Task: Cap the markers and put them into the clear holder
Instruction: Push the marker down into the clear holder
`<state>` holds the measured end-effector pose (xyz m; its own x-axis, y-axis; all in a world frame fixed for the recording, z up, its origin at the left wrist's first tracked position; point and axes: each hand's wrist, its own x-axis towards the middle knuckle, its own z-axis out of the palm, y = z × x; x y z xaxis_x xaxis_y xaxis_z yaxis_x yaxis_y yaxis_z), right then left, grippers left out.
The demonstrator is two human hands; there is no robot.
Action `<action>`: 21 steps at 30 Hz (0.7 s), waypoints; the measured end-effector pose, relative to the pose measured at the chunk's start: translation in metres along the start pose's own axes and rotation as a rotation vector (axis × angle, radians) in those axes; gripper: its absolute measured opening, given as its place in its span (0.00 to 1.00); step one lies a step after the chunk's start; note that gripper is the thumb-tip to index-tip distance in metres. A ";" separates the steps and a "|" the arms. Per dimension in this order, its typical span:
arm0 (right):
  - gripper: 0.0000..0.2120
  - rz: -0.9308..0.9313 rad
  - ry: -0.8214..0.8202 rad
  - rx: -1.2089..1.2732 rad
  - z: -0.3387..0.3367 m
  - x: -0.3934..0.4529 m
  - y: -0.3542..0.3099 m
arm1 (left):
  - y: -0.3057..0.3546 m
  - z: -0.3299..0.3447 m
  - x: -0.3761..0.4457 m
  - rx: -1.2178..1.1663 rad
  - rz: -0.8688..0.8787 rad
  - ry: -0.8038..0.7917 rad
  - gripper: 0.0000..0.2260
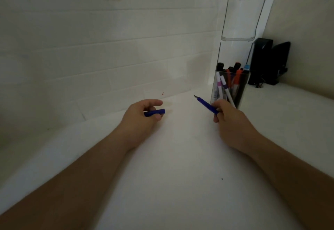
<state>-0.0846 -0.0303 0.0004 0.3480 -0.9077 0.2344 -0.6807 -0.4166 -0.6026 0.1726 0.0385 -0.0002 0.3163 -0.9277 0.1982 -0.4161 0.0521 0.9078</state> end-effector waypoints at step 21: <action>0.14 -0.332 0.060 -0.128 0.009 -0.009 -0.014 | 0.006 0.010 -0.005 0.058 0.190 -0.178 0.15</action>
<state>-0.0724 -0.0154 0.0001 0.5274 -0.7219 0.4480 -0.6138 -0.6883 -0.3867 0.1597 0.0398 0.0001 0.0753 -0.9539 0.2904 -0.5033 0.2151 0.8369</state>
